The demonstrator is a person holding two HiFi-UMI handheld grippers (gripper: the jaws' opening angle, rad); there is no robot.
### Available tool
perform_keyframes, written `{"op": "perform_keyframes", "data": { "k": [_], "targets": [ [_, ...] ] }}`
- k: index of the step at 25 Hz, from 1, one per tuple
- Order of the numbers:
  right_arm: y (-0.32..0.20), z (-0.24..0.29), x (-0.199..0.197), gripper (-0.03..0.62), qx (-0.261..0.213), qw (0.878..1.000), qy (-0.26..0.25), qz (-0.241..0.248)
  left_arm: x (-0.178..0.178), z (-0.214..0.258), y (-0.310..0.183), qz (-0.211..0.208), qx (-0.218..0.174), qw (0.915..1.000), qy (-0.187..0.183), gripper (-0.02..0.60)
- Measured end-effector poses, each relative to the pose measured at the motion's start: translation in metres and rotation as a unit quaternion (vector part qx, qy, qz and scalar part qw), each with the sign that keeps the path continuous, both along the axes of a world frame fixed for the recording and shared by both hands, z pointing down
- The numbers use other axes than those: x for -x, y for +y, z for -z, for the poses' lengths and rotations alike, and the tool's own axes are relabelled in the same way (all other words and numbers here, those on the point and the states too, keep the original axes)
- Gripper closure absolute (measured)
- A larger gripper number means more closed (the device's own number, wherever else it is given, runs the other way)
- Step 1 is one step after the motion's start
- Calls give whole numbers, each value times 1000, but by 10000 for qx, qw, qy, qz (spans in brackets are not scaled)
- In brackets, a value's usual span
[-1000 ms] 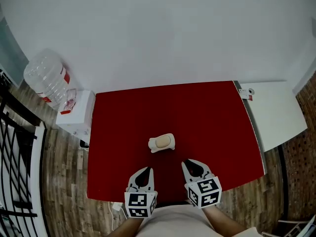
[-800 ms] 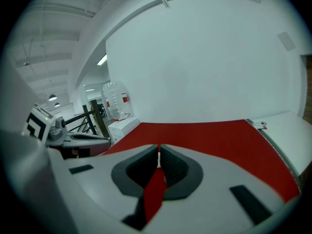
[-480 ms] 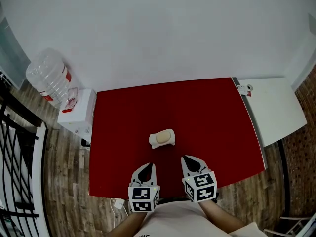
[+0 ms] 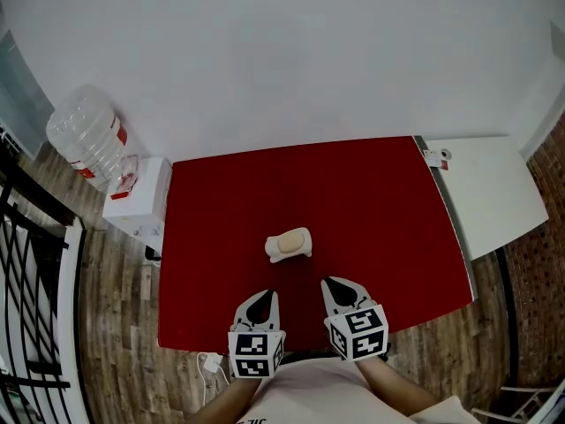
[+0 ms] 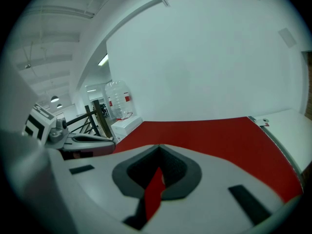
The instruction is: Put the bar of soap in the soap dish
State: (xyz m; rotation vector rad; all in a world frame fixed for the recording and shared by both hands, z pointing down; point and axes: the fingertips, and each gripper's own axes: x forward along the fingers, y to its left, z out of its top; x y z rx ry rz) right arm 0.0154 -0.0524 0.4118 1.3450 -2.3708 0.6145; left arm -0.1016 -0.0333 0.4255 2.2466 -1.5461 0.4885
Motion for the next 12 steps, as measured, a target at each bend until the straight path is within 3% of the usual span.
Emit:
{"op": "perform_keyframes", "data": {
  "k": [12],
  "targets": [
    [1,2,-2,591,16,10000,-59,-11,-2,0,1,6,10,10000,2,574]
  ]
}}
